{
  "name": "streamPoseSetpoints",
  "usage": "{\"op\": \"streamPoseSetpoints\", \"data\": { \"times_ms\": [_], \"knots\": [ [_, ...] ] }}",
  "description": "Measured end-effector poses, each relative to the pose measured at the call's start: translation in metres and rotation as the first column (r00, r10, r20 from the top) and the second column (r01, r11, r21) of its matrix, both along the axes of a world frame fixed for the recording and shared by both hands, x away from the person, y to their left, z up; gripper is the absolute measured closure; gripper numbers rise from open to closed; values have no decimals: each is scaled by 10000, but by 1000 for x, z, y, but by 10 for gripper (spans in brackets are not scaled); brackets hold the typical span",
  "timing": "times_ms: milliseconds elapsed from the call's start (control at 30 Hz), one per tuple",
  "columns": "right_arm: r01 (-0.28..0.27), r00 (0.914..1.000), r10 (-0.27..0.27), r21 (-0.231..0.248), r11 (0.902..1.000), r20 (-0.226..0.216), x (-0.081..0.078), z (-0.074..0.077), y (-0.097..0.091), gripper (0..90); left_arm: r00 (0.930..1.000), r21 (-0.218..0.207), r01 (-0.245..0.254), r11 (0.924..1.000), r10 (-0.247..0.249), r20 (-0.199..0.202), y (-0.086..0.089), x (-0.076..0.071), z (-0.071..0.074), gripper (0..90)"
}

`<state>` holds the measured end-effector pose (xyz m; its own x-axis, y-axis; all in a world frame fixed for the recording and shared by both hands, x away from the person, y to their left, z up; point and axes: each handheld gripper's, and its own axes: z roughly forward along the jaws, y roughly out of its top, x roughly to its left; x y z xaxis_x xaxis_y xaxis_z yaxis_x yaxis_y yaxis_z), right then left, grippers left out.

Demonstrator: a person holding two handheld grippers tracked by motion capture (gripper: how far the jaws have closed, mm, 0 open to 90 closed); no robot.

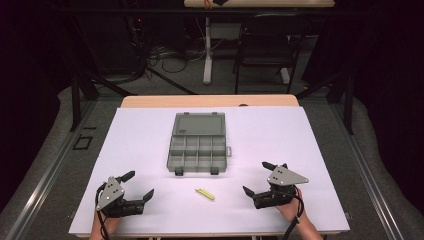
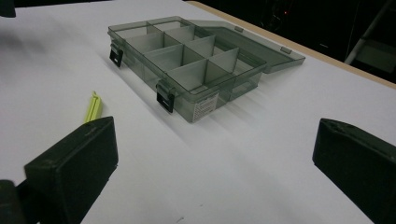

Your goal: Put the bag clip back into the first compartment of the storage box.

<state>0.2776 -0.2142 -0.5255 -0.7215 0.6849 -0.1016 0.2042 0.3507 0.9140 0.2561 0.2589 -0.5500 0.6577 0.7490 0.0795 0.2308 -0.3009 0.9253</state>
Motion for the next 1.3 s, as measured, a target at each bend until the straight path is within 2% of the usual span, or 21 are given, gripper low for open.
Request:
{"op": "streamPoseSetpoints", "data": {
  "times_ms": [300,567,700,933,1033,1300],
  "knots": [
    [-65,9981,41,-394,9992,-612,7,4,16,0,9999,-304,-60,9995,63,95,2,2,0,98],
    [-286,9943,242,-404,9988,-1041,15,8,31,0,9994,-514,-267,9983,278,198,3,2,1,98],
    [-570,9906,482,-658,9962,-1278,18,10,44,0,9988,-508,-350,9981,366,316,1,2,2,98],
    [-814,9837,647,-945,9922,-1680,23,9,57,0,9975,-377,-376,9986,398,592,-5,3,4,98],
    [-906,9801,708,-1007,9908,-1854,25,10,62,0,9974,-529,-390,9978,421,590,-8,6,5,98],
    [-1136,9731,860,-1205,9862,-2138,29,14,79,0,9970,-412,-362,9985,388,666,-11,7,6,98]
  ]
}}
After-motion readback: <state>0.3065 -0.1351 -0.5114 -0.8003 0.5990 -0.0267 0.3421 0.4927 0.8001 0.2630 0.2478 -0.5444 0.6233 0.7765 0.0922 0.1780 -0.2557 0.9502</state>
